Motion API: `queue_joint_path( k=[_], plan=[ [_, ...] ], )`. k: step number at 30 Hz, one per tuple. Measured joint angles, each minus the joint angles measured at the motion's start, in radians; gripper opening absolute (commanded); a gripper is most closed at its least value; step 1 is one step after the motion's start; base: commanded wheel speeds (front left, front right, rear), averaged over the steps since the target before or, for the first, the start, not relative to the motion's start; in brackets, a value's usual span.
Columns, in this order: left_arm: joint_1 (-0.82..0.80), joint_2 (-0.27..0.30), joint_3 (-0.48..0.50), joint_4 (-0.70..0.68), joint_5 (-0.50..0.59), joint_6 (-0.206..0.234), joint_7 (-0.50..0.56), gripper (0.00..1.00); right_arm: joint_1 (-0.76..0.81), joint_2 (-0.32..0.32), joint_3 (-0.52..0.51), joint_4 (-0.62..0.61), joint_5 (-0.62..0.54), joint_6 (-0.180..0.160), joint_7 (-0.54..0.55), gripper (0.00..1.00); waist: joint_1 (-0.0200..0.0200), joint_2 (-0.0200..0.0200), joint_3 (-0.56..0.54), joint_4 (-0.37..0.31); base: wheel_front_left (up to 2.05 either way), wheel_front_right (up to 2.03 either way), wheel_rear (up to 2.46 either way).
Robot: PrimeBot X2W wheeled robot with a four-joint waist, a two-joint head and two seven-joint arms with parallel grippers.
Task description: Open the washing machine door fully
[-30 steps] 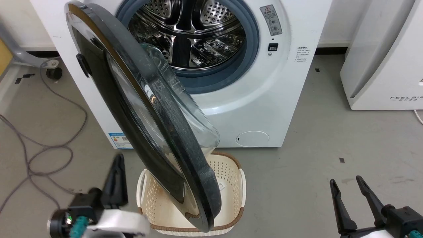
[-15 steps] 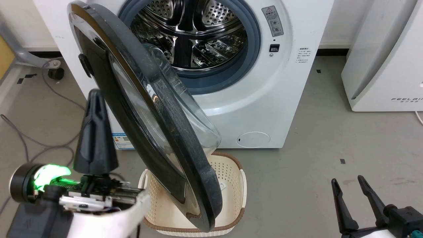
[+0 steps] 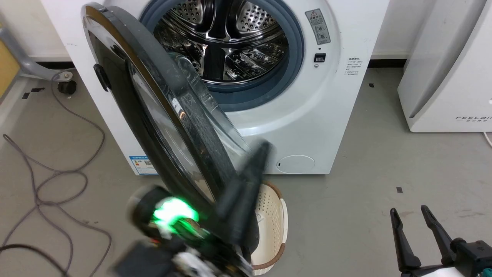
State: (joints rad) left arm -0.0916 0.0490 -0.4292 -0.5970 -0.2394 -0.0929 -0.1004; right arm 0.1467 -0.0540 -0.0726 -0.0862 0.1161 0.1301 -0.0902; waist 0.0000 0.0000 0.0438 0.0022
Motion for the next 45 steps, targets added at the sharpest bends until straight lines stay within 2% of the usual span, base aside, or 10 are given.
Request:
queue_joint_path(
  k=[7,11,14,18,28,38,45],
  plan=[
    [0.091,0.023,-0.193,0.117,-0.079,-0.017,0.157,0.00,0.009,0.000,0.000,-0.001,0.000,0.000,0.002,1.00,0.0000,0.0000,-0.003,0.002,0.00,0.00,0.00],
    [0.129,0.042,-0.230,0.211,-0.078,-0.010,0.236,0.00,0.009,0.000,0.002,-0.001,0.000,0.000,0.003,1.00,0.0000,0.0000,0.003,0.000,0.00,0.00,0.00],
    [0.131,0.049,-0.235,0.286,-0.057,0.007,0.258,0.00,0.008,0.000,0.004,-0.001,0.000,0.000,0.004,1.00,0.0000,0.0000,0.009,-0.002,0.00,0.00,0.00],
    [0.090,0.042,-0.226,0.395,-0.025,0.031,0.244,0.00,0.008,0.000,0.002,0.000,0.000,0.000,0.004,1.00,0.0000,0.0000,0.019,-0.002,0.00,0.00,0.00],
    [-0.041,0.009,-0.176,0.573,-0.012,0.141,0.158,0.00,0.007,0.000,0.005,0.010,0.000,0.000,0.005,1.00,0.0000,0.0000,0.021,-0.012,0.00,0.00,0.00],
    [-0.046,0.002,-0.174,0.605,-0.027,0.191,0.142,0.00,0.007,0.000,0.004,0.022,0.008,0.000,0.005,1.00,0.0000,0.0000,0.017,0.000,0.00,0.00,0.00],
    [0.014,0.007,-0.151,0.557,-0.056,0.232,0.133,0.00,0.008,0.000,0.001,0.024,0.007,0.000,0.001,1.00,0.0000,0.0000,-0.005,0.013,0.00,0.00,0.00]
  ],
)
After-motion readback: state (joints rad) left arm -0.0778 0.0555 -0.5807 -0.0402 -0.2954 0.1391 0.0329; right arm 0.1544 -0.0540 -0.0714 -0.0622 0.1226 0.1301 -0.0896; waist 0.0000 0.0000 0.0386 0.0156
